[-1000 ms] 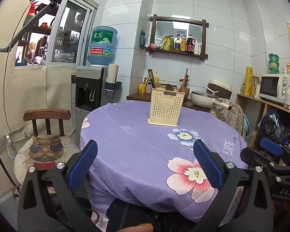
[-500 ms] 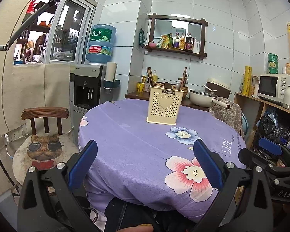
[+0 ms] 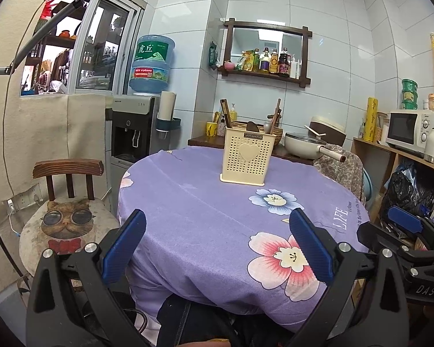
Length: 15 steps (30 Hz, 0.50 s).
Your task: Organize utensils
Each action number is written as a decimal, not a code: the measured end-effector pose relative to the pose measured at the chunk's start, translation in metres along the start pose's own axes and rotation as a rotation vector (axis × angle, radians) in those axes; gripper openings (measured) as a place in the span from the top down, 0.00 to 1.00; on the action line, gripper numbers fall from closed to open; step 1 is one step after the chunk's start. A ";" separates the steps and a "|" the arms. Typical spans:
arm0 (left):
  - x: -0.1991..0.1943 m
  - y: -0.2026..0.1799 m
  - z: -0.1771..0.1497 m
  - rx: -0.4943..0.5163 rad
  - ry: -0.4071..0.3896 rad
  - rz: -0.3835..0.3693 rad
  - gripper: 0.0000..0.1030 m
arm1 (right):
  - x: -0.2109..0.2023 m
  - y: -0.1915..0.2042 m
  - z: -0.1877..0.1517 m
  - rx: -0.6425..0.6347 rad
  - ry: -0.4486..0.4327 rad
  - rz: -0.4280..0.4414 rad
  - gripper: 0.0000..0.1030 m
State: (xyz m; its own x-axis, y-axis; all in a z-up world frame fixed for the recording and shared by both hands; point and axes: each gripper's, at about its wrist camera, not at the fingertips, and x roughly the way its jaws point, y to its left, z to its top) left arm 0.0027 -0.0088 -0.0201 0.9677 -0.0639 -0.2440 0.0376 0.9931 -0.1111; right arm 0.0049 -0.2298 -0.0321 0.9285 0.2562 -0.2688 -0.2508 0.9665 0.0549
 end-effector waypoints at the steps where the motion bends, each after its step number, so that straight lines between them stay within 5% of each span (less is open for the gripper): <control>1: 0.000 0.000 -0.001 -0.001 0.001 0.000 0.05 | 0.000 0.000 0.000 0.000 0.000 -0.001 0.06; 15: 0.002 0.003 -0.002 -0.008 0.011 0.006 0.05 | 0.002 -0.001 -0.001 0.001 0.009 -0.002 0.06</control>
State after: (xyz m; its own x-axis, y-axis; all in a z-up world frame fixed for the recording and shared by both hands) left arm 0.0041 -0.0063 -0.0230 0.9650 -0.0594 -0.2556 0.0301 0.9927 -0.1171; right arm 0.0066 -0.2305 -0.0331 0.9266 0.2542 -0.2771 -0.2488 0.9670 0.0551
